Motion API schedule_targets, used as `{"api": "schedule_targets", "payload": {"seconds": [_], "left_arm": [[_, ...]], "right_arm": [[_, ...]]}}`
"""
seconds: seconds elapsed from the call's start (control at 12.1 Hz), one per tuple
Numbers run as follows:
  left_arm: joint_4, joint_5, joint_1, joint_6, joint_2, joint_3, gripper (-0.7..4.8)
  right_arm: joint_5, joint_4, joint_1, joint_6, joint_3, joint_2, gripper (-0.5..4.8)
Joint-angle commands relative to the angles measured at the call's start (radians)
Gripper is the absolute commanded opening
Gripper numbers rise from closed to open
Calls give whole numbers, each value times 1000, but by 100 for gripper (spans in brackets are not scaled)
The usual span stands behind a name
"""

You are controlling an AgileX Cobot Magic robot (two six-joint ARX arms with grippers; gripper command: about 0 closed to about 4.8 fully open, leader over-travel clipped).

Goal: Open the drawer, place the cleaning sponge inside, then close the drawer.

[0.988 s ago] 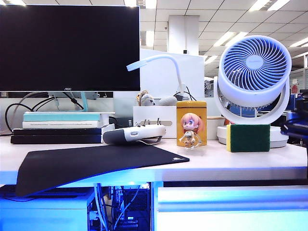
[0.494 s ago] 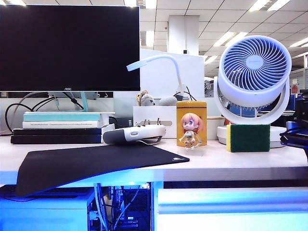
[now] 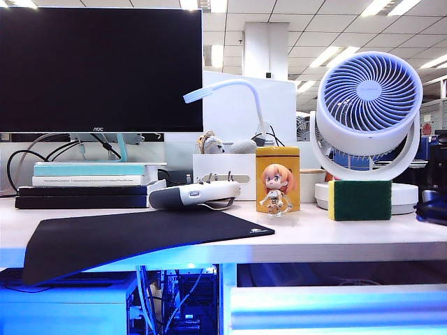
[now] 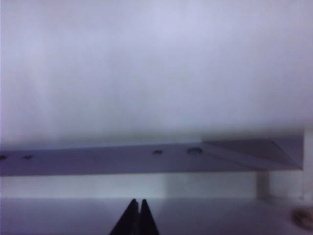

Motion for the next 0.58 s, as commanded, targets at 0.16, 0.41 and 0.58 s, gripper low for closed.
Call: {"api": "schedule_targets", "payload": {"seconds": [0.16,0.41,0.58], "left_arm": [[5,3,0,8,-2,5,-6],[5,3,0,8,-2,5,-6],[5,3,0,8,-2,5,-6]], "right_arm": [[0,-26,3,1,-74,-8,-9],[3,-109,25,19,-93,-56,-9],[26,-157,57,21,-93,-94,-9]]}}
